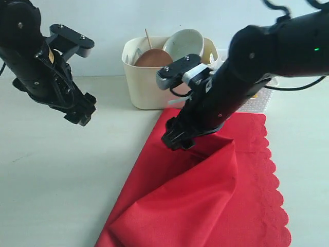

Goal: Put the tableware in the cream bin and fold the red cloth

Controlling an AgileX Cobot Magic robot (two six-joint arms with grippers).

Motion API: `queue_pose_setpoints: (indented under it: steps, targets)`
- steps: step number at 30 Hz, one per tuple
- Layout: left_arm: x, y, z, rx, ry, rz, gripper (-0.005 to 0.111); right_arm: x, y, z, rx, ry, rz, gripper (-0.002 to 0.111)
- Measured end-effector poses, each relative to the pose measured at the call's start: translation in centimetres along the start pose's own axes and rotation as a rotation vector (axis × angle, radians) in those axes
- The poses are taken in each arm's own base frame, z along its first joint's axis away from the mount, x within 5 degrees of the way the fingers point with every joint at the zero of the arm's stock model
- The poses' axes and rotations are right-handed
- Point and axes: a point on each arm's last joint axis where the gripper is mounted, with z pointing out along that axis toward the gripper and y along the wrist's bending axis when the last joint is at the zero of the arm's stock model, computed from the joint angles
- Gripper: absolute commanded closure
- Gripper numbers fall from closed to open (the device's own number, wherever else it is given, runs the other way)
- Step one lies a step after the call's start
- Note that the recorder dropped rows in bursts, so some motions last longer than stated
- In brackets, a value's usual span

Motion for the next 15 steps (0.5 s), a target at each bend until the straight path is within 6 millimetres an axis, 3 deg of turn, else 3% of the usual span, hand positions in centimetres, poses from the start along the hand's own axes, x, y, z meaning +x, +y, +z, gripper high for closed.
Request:
queue_pose_setpoints:
  steps: [2,4,9,15]
  targets:
    - [0.0,0.5,-0.3,0.0,-0.012,-0.02,0.016,-0.5,0.2,1.5,0.043,0.028,-0.005,0.05]
    - [0.0,0.6,-0.5,-0.002,-0.024,-0.027,0.016,-1.0,0.0,2.6,0.089,0.044,0.004,0.068]
    - [0.0,0.8,-1.5,-0.004,-0.052,-0.033,0.016,-1.8,-1.5,2.8,0.235,0.055,0.032,0.105]
    - [0.0,0.7,-1.7,0.007,-0.062,-0.044,0.016,-2.6,-4.6,-0.4,0.353,0.007,0.128,0.108]
